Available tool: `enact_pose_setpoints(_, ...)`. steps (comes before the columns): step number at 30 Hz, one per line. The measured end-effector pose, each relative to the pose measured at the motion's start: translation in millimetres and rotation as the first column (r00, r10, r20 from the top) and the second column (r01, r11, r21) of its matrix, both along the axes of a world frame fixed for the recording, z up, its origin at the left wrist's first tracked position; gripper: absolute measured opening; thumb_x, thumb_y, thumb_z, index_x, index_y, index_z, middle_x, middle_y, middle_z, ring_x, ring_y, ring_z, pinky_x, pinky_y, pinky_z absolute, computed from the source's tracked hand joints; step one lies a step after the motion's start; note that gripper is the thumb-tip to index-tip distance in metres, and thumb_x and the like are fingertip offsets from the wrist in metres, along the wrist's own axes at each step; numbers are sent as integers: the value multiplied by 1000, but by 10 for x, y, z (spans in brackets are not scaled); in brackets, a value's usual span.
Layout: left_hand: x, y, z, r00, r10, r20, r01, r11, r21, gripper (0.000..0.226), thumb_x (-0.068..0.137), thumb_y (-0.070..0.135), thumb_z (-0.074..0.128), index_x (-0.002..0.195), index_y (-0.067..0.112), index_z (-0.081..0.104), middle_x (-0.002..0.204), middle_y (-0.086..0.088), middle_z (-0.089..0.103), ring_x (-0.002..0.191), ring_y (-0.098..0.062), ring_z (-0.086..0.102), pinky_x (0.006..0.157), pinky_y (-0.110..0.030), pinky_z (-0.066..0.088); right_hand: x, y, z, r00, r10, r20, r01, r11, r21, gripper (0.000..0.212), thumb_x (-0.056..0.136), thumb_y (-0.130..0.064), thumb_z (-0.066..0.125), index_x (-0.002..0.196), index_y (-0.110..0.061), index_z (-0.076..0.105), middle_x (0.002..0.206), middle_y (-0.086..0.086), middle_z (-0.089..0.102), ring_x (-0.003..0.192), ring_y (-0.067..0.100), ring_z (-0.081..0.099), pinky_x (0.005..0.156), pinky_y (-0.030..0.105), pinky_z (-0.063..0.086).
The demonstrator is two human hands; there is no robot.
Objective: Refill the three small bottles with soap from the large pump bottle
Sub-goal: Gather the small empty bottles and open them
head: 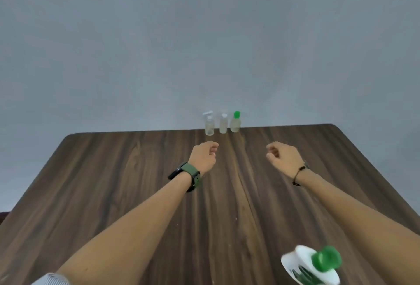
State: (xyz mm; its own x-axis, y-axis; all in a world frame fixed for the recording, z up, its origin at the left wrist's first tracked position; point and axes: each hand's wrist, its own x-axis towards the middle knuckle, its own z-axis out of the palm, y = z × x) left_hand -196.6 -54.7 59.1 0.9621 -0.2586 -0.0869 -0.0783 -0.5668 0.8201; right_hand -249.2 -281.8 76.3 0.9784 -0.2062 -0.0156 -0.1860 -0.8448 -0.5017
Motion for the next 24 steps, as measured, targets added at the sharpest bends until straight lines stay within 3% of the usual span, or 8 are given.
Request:
enact_pose_setpoints(9,1132,160,-225,971,201,-130,-208,977,-41,36,88,-3,45,121,7,56,119,-11,62,109,-21,58,83,-19,45,1449,743,-466,984,70,-162,-16,950,311,50,86,-10,57,135,-7,48,134,10,55,124,22,50,102,25,34)
enact_pose_setpoints(12,1543,94,-445,962,215,-169,-222,975,-17,41,87,-4,45,125,8,52,124,-10,60,113,-21,55,84,-20,44,1917,886,-669,983,98,-155,-42,944,329,42,86,-10,55,127,-2,53,129,16,58,121,30,52,105,36,39)
enact_pose_setpoints(14,1762,1,-615,957,217,-193,-224,974,-18,46,86,-4,46,131,9,46,131,-9,55,120,-20,51,88,-20,41,2195,954,-837,984,96,-149,-43,944,328,28,88,-14,51,111,-2,60,116,17,63,111,33,57,96,40,46)
enact_pose_setpoints(17,2026,-195,-871,963,192,-187,-197,980,-8,50,87,1,49,136,7,39,138,-12,48,125,-24,47,97,-26,38,2501,1009,-1068,989,46,-139,-1,950,311,15,90,-17,50,98,-5,55,111,19,63,103,32,58,78,29,42)
enact_pose_setpoints(20,2165,-350,-1068,961,195,-196,-208,977,-47,53,89,8,51,139,14,35,138,-9,48,122,-24,49,94,-25,41,2619,995,-1241,987,14,-160,37,949,312,26,89,-10,52,115,-6,50,122,17,59,113,30,55,80,25,38)
enact_pose_setpoints(24,2149,-394,-1139,960,207,-186,-228,968,-102,44,87,4,53,129,14,48,128,-7,58,116,-21,54,89,-22,41,2576,948,-1301,987,5,-160,50,940,337,39,89,-9,53,128,-6,49,127,13,58,119,26,53,89,22,38)
